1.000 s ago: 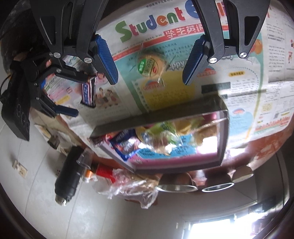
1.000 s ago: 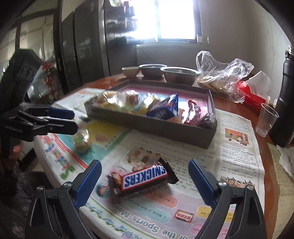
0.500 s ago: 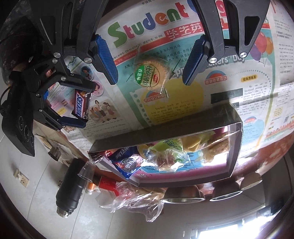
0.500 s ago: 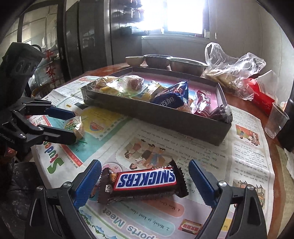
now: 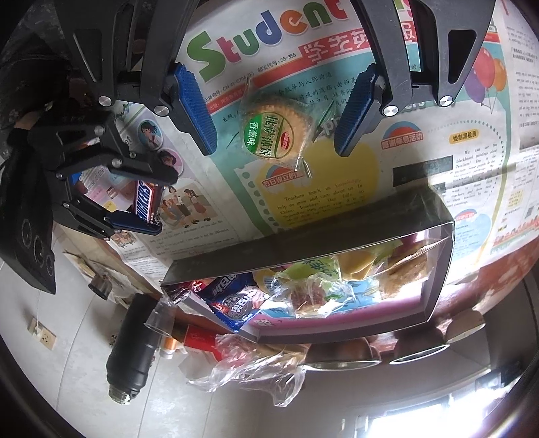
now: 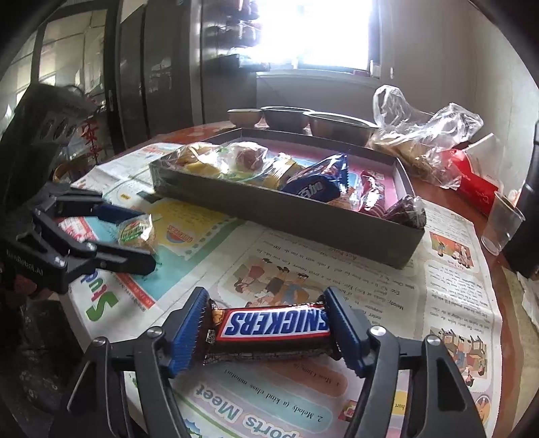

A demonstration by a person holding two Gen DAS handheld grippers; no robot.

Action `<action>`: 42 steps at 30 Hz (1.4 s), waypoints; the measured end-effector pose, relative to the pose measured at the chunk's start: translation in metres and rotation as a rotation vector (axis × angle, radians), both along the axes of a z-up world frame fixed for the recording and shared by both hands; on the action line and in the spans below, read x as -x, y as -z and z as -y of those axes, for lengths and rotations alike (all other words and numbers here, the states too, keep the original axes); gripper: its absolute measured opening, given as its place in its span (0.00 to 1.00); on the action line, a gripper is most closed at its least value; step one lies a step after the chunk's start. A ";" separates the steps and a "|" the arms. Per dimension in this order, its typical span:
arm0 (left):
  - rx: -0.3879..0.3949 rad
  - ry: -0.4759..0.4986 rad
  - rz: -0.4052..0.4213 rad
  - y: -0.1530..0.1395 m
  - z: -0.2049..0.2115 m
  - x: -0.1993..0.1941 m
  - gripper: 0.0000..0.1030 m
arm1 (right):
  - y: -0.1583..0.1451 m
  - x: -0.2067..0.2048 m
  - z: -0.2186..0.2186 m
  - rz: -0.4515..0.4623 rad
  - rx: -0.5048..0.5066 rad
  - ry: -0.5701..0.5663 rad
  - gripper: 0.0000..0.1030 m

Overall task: Organize snacks
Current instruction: 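Grasp the round green-labelled biscuit with the left gripper while the right gripper grasps the Snickers bar, then carry the biscuit into the tray with the left gripper while the right gripper carries the Snickers bar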

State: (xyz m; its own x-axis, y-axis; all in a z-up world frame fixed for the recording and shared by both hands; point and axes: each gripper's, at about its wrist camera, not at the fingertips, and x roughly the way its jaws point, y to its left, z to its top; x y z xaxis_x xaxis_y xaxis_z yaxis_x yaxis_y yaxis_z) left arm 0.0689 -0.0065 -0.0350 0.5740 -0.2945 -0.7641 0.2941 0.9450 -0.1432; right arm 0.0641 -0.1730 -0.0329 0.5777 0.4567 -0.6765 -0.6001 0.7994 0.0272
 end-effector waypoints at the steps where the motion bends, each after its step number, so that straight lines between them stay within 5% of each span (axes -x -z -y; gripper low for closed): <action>1: -0.009 -0.003 0.006 0.000 0.001 0.000 0.57 | 0.000 -0.001 0.001 -0.005 -0.008 0.007 0.65; 3: -0.025 -0.005 0.018 0.000 0.003 0.001 0.46 | -0.001 -0.003 0.002 -0.011 -0.022 0.023 0.64; 7: -0.023 -0.006 0.020 -0.001 0.005 0.002 0.42 | 0.000 -0.004 0.001 -0.010 -0.033 0.047 0.62; 24: 0.028 -0.064 0.110 -0.038 -0.010 -0.003 0.42 | -0.026 -0.016 0.016 -0.003 -0.162 0.117 0.60; 42: 0.056 -0.141 0.131 -0.049 -0.024 -0.061 0.42 | -0.058 -0.068 0.013 0.033 -0.224 0.196 0.60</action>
State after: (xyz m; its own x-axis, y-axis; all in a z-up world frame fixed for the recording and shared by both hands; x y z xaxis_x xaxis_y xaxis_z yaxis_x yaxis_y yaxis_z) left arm 0.1296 0.0174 0.0143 0.7063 -0.2435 -0.6647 0.1787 0.9699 -0.1654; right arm 0.1321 -0.1863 0.0253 0.6894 0.4700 -0.5512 -0.4384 0.8765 0.1990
